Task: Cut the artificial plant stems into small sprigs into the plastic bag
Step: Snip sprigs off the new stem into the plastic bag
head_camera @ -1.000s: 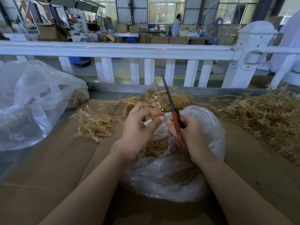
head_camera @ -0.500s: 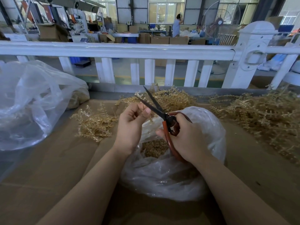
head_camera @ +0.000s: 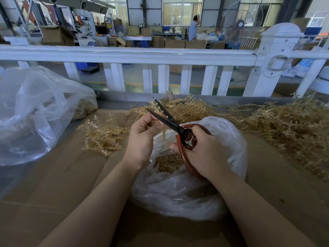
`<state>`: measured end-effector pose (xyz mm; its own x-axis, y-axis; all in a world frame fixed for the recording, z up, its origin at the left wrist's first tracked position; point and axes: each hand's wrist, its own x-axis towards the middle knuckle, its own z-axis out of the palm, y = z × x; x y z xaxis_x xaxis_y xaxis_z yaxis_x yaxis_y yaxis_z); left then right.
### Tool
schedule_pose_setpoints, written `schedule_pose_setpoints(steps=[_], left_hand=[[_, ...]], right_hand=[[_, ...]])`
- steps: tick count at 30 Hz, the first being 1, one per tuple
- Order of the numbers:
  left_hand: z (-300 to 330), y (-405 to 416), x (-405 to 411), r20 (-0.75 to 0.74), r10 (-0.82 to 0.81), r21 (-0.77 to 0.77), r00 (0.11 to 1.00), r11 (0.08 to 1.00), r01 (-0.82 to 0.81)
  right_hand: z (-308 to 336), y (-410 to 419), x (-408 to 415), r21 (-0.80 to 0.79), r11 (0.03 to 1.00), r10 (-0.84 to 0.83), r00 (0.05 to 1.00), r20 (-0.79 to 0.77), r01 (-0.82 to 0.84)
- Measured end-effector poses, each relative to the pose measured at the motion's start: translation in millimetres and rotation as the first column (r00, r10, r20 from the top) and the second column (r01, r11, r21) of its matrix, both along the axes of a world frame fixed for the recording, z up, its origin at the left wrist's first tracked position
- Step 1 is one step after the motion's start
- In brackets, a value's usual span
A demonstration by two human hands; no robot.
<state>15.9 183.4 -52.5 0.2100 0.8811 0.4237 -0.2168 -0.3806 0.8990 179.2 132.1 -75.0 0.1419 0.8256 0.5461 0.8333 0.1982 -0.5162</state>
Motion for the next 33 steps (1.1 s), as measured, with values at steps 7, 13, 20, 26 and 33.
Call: schedule_pose_setpoints(steps=[7, 13, 20, 26, 33], left_hand=[[-0.4, 0.1, 0.6, 0.001, -0.012, 0.031, 1.0, 0.999, 0.012], [1.5, -1.9, 1.0, 0.014, -0.013, 0.042, 1.0, 0.999, 0.012], [2.1, -3.2, 0.2, 0.003, 0.0, 0.051, 1.0, 0.999, 0.0], [2.1, -2.4, -0.6, -0.01, 0.011, 0.048, 1.0, 0.999, -0.01], [0.4, -0.9, -0.4, -0.01, 0.022, 0.045, 1.0, 0.999, -0.022]], right_hand=[[-0.7, -0.3, 0.5, 0.02, 1.0, -0.014, 1.0, 0.011, 0.014], [-1.0, 0.8, 1.5, 0.075, 0.995, -0.064, 0.996, 0.058, 0.059], [-1.7, 1.3, 0.0, 0.093, 0.992, -0.096, 0.992, 0.081, 0.089], [-2.0, 1.4, 0.4, 0.084, 0.993, -0.09, 0.992, 0.093, 0.083], [-1.6, 0.6, -0.7, 0.069, 0.997, -0.047, 0.997, 0.068, 0.042]])
